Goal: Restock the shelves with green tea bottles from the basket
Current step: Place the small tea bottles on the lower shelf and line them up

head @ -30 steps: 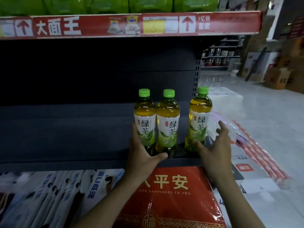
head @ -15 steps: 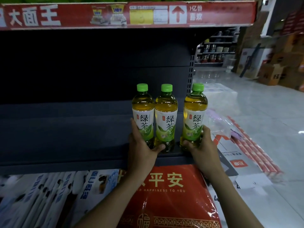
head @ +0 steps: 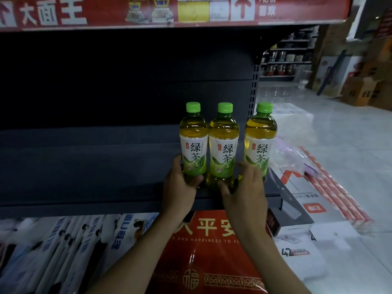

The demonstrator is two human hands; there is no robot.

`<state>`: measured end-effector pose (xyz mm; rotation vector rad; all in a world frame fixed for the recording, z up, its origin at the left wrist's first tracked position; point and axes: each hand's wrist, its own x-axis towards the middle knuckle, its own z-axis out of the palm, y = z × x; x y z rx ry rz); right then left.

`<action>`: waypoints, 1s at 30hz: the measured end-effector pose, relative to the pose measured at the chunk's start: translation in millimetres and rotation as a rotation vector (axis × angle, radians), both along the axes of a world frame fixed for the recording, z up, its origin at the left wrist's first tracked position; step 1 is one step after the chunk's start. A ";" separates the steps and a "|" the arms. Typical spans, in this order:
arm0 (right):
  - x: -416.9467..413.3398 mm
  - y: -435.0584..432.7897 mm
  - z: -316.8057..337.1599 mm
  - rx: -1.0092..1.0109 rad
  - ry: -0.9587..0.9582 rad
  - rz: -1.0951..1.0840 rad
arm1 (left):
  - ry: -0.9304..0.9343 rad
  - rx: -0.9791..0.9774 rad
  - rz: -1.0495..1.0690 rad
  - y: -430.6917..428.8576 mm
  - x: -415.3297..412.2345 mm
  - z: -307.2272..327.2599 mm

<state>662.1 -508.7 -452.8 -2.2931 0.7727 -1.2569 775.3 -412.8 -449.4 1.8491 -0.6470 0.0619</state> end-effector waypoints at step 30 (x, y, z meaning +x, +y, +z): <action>99.4 328.2 44.0 -0.094 0.403 0.995 | -0.349 1.032 0.761 425.8 -40.5 58.6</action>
